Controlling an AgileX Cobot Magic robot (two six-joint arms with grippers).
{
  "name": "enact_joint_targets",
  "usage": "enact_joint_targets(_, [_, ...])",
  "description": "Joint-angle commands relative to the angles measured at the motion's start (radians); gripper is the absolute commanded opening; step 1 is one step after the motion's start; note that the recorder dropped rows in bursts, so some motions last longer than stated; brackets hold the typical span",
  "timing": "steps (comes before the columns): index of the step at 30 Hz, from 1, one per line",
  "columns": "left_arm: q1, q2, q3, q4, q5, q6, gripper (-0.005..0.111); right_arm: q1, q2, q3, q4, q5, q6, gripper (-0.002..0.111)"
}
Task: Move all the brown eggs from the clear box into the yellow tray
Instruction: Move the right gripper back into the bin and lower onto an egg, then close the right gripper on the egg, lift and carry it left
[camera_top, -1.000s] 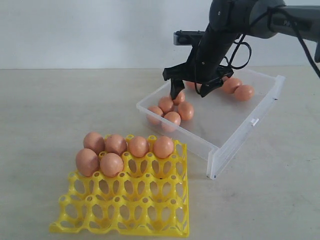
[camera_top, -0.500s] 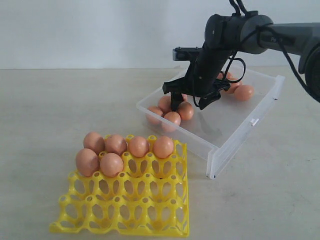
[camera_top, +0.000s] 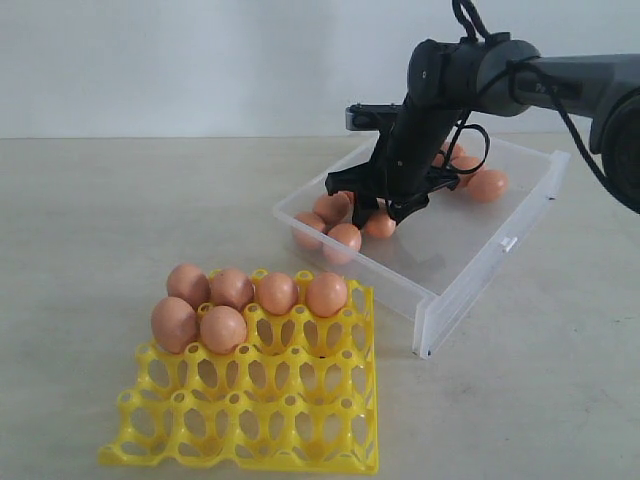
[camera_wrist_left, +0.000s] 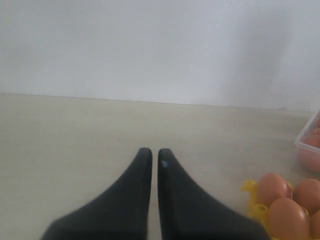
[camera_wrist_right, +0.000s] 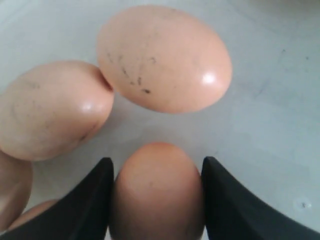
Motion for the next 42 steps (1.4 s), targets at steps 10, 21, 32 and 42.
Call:
enact_joint_targets(10, [0.006,-0.003,0.003,-0.001,-0.005,0.001,0.004,-0.008,-0.153,-0.005,-0.003,0.005,0.088,0.0])
enact_joint_targets(21, [0.006,-0.003,0.003,-0.001,-0.005,0.001,0.004,0.003,-0.587,0.633,-0.051,-0.586,0.157,0.0])
enact_joint_targets(32, [0.006,-0.003,0.003,-0.001,-0.005,0.001,0.004,0.003,-1.153,1.646,-0.051,-1.665,0.17,0.0])
enact_joint_targets(42, [0.006,-0.003,0.003,-0.001,-0.005,0.001,0.004,0.003,-1.132,1.673,-0.576,-1.731,0.462,0.0])
